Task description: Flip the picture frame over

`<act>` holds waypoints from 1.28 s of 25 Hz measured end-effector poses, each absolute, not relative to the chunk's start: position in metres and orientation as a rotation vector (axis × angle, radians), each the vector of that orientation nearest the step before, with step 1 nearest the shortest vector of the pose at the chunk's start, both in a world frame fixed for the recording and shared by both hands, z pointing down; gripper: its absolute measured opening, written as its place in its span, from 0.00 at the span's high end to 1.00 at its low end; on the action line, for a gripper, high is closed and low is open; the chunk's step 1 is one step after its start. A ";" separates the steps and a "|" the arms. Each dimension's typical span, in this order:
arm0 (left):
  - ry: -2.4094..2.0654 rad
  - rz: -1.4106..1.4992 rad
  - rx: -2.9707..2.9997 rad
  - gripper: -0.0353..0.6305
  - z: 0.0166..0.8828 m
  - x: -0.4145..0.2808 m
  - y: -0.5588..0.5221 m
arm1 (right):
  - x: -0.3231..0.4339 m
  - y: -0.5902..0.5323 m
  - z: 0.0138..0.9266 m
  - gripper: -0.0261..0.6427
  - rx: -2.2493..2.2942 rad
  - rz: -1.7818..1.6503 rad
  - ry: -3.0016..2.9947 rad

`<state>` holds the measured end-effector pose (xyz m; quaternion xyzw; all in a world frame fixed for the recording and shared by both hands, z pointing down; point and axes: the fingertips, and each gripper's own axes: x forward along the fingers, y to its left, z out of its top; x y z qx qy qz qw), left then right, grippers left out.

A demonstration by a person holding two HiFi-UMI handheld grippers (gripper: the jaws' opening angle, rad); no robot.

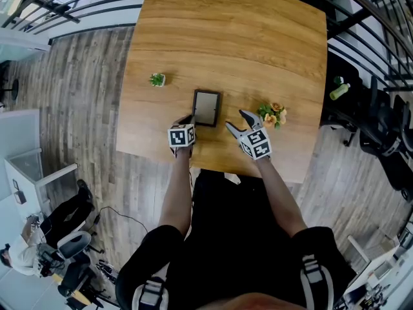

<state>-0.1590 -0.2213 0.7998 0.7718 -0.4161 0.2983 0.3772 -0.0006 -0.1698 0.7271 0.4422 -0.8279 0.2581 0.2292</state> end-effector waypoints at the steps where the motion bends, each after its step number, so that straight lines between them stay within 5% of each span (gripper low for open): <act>1: -1.068 0.752 1.970 0.86 0.799 -0.159 -0.220 | 0.000 -0.168 0.728 0.53 1.210 0.710 -2.279; 32: -1.222 0.489 2.089 0.87 0.705 -0.133 -0.197 | -0.008 -0.140 0.720 0.55 1.141 0.945 -2.433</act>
